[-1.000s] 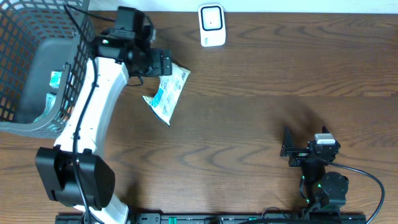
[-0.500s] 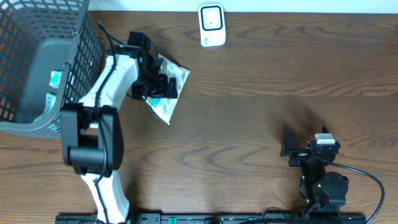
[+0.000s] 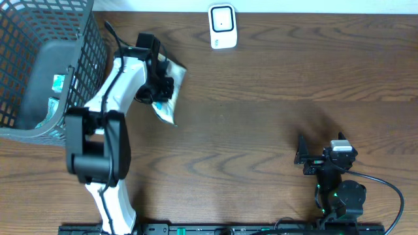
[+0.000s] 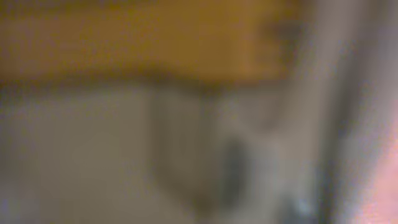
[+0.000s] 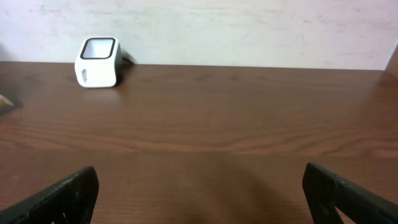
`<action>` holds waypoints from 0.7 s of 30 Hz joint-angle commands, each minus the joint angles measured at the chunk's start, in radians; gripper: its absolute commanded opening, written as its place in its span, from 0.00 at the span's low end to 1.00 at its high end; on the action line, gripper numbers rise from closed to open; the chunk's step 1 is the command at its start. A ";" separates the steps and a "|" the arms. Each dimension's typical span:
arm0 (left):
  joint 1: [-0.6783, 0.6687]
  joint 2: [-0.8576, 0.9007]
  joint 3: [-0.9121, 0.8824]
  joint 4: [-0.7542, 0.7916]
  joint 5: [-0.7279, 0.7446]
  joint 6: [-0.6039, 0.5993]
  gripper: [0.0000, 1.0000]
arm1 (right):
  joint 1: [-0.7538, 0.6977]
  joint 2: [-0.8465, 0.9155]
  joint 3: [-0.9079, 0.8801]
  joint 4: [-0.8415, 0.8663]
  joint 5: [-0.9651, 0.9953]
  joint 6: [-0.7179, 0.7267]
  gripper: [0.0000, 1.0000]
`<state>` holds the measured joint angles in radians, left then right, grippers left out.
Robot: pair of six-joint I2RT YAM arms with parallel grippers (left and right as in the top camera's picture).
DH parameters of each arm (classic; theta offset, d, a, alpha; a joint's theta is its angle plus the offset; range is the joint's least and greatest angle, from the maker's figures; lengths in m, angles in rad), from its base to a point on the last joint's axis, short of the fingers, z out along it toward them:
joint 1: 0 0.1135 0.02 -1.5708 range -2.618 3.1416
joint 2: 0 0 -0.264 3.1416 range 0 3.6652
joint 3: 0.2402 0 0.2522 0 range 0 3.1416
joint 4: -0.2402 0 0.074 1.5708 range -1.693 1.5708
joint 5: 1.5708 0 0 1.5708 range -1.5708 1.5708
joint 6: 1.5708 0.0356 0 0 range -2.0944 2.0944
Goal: Scan the item barcode
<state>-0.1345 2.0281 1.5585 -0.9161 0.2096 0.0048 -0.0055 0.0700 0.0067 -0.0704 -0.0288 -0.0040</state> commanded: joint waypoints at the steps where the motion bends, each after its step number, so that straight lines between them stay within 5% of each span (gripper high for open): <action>1: -0.044 -0.162 0.056 0.043 -0.429 -0.082 0.08 | -0.004 -0.004 -0.001 -0.004 0.000 0.010 0.99; 10: -0.193 -0.077 -0.003 0.076 -0.897 -0.143 0.08 | -0.004 -0.004 -0.001 -0.004 0.000 0.010 0.99; 17: -0.301 0.081 -0.009 0.065 -0.908 -0.285 0.08 | -0.004 -0.004 -0.001 -0.004 0.000 0.010 0.99; 21: -0.373 0.112 -0.009 0.076 -0.776 -0.340 0.13 | -0.004 -0.004 -0.001 -0.004 0.000 0.010 0.99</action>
<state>-0.4568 2.1452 1.5448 -0.8520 -0.6262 -0.2398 -0.0051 0.0700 0.0067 -0.0704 -0.0288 -0.0040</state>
